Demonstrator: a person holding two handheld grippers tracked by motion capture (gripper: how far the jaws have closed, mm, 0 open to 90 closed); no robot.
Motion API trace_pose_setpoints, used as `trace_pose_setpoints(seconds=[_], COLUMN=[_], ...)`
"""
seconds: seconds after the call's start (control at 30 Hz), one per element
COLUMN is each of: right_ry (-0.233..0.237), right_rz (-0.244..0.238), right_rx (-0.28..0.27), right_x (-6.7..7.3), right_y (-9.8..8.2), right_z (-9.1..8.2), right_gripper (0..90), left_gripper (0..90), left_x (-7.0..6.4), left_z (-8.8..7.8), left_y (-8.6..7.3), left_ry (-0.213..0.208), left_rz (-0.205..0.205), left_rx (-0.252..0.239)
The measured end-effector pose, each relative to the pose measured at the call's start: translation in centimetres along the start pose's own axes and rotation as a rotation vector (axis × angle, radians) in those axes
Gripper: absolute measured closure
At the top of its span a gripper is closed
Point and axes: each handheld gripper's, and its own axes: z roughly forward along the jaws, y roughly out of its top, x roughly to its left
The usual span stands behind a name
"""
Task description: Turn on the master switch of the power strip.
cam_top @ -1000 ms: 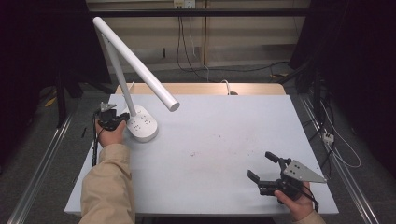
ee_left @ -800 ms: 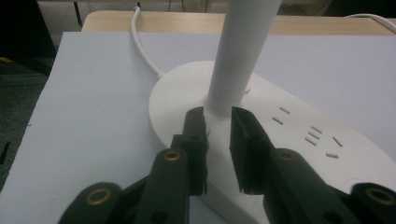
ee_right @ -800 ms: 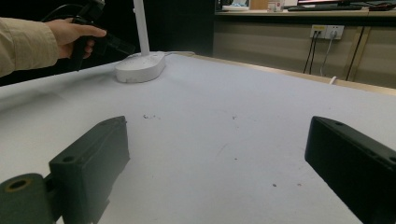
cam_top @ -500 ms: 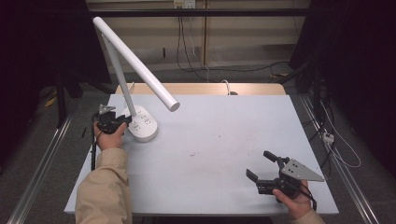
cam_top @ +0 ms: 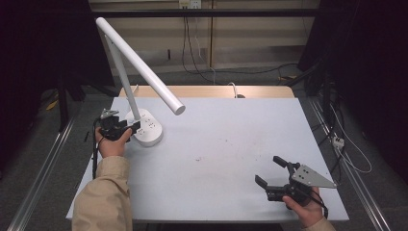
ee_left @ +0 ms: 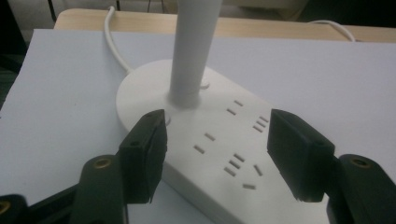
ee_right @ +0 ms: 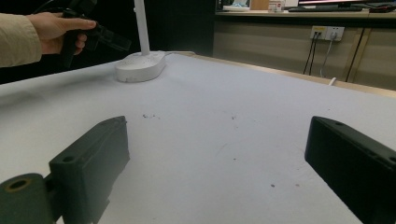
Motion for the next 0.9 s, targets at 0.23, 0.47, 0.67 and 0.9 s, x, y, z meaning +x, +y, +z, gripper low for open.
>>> trace_pose_setpoints(seconds=[0.23, 0.47, 0.67, 0.9], right_ry=[0.001, 0.003, 0.0, -0.001], right_rz=[-0.002, -0.009, -0.009, -0.011], right_rx=[0.002, 0.005, 0.005, 0.001], right_x=[0.0, 0.2, 0.2, 0.2], right_y=[0.1, 0.1, 0.2, 0.2], right_z=[0.1, 0.2, 0.1, 0.1], right_gripper=[5.9, 5.9, 5.9, 6.0], left_gripper=[30.1, 22.5, 18.5, 13.9], left_x=[-0.9, -1.6, -2.2, -3.2], left_z=[-0.8, -1.6, -2.2, -2.7], left_y=[-0.3, -0.3, -0.7, -1.0], left_ry=[-0.031, -0.063, -0.085, -0.122], left_rz=[0.029, 0.041, 0.073, 0.098], left_rx=[0.012, 0.003, 0.013, 0.021])
